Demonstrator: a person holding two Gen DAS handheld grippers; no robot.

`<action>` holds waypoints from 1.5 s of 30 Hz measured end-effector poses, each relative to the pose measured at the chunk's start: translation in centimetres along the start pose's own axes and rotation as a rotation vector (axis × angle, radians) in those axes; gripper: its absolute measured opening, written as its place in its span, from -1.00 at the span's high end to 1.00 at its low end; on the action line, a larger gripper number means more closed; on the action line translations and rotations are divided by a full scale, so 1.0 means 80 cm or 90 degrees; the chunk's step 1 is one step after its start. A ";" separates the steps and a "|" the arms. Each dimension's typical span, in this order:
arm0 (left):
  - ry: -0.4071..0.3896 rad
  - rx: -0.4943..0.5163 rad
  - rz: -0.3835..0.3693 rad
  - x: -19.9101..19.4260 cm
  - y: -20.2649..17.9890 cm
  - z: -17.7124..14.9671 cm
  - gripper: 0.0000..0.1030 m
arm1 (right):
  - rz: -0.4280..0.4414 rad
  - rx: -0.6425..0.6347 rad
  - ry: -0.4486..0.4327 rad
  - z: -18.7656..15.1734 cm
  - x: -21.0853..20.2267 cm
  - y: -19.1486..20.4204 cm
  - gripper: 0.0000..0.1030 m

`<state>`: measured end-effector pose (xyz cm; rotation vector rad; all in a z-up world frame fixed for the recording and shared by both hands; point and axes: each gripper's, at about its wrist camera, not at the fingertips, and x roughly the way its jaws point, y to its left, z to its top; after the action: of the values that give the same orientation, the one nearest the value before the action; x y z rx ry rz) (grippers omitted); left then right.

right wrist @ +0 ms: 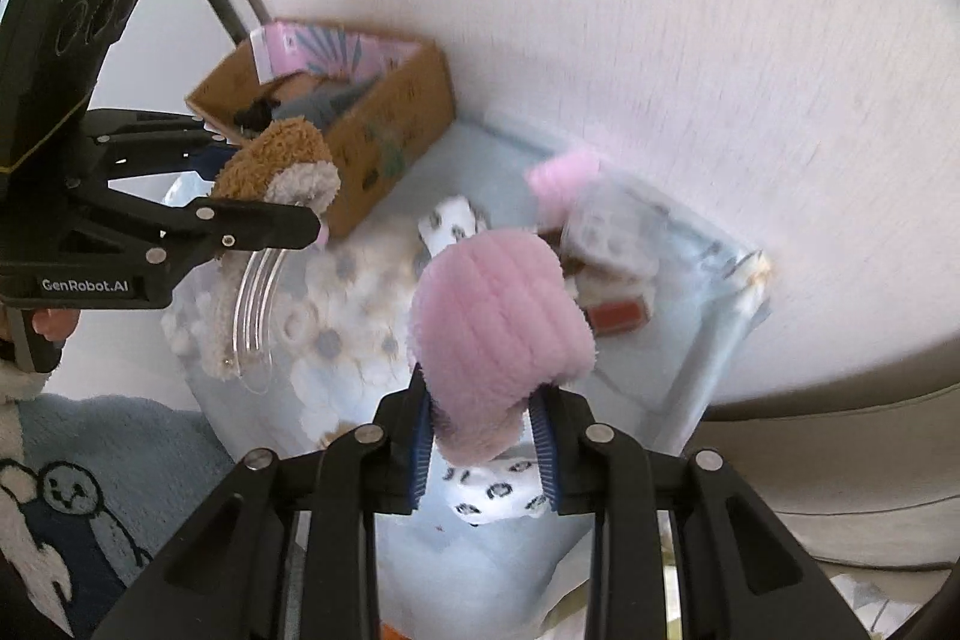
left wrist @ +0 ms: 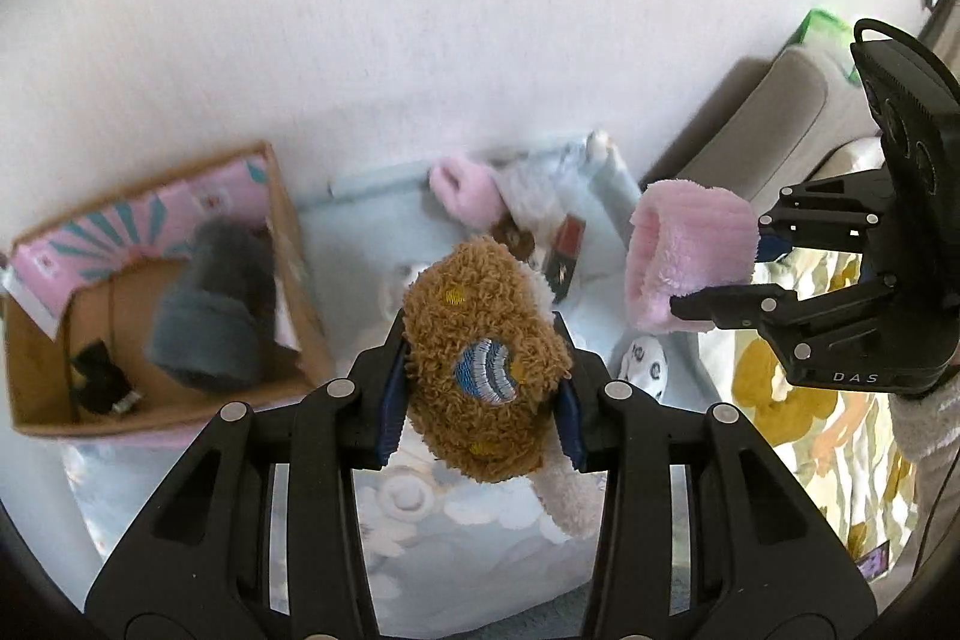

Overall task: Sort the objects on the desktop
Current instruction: 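Carry the bear and pink sock into the box and open both tools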

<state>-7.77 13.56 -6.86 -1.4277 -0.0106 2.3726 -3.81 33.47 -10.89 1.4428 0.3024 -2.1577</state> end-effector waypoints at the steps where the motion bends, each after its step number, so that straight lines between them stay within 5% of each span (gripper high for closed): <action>1: -0.006 0.001 0.000 -0.008 0.004 0.004 0.28 | -0.005 0.001 -0.004 0.009 -0.004 0.007 0.48; 13: -0.057 -0.013 0.032 -0.076 0.110 0.040 0.28 | -0.026 -0.017 -0.051 0.134 -0.026 0.080 0.48; 24: -0.050 -0.089 0.082 -0.099 0.254 0.036 0.28 | 0.020 -0.059 -0.044 0.236 0.043 0.160 0.48; 33: -0.032 -0.139 0.115 -0.078 0.340 0.010 0.28 | 0.058 -0.051 0.005 0.269 0.135 0.208 0.48; 45: -0.012 -0.126 0.134 -0.057 0.367 0.000 0.28 | 0.076 -0.039 0.028 0.276 0.188 0.234 0.48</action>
<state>-14.90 -15.19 -8.65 -1.5638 -0.1074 2.6188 -15.71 3.23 -13.71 1.4383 0.2883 -2.0064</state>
